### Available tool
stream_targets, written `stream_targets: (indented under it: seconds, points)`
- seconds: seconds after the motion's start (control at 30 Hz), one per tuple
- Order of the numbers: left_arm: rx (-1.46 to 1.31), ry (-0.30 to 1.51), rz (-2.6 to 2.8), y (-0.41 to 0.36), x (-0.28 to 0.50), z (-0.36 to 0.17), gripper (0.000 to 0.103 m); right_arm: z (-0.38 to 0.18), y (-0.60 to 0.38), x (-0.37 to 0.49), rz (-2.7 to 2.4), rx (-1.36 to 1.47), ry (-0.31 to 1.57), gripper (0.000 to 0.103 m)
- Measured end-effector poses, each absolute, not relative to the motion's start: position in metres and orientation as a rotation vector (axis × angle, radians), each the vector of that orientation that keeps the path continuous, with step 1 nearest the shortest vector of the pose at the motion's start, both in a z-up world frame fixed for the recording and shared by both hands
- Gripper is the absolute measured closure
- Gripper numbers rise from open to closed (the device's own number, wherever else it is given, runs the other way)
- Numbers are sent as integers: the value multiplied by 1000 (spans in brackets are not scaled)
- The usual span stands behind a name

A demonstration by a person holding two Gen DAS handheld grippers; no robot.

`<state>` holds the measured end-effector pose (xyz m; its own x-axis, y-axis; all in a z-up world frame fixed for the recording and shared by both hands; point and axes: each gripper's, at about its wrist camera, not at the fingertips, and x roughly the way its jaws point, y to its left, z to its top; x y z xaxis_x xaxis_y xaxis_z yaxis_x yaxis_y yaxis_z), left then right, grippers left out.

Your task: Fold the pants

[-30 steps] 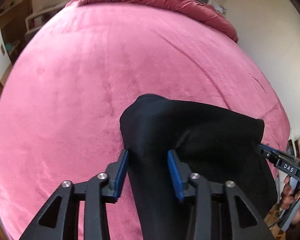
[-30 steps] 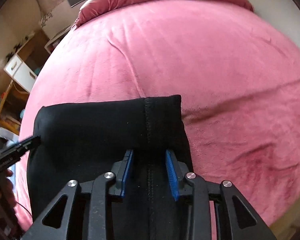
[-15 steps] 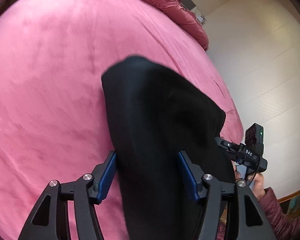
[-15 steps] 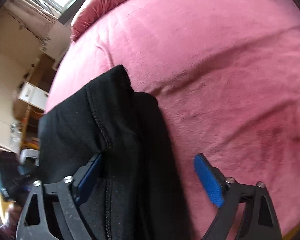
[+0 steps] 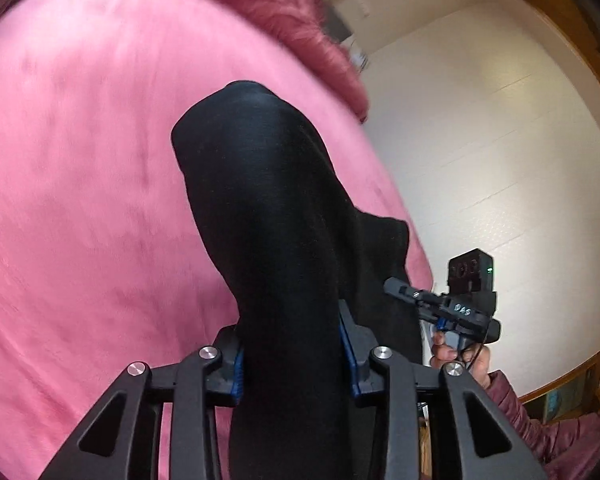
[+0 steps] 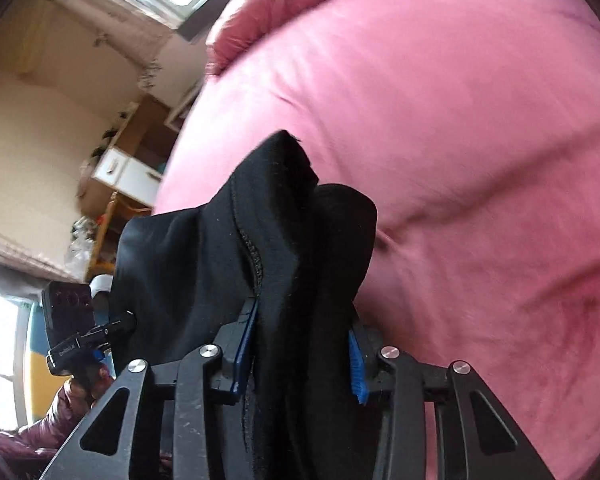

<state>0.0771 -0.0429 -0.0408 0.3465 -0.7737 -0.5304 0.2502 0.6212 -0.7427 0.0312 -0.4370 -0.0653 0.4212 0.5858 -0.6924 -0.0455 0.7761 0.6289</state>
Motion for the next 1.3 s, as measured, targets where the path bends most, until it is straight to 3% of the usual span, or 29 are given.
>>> stream_targets:
  seconds: [0.23, 0.4, 0.47, 0.53, 0.83, 1.3]
  points:
    - [-573, 917, -565, 23, 132, -10, 66, -38, -365, 119, 527, 535, 1001, 64]
    - [-500, 989, -377, 44, 178, -31, 61, -61, -320, 187, 496, 514, 1066, 64]
    - [-437, 1059, -268, 46, 189, -53, 49, -79, -318, 197, 447, 496, 1118, 61]
    - [-429, 1083, -225, 51, 193, -70, 40, -99, -313, 208, 403, 481, 1151, 47]
    - [-387, 1018, -73, 41, 160, -55, 31, -89, -317, 192, 325, 428, 1113, 24]
    - [-245, 826, 88, 13, 84, 2, 31, -12, -303, 97, 102, 167, 899, 24]
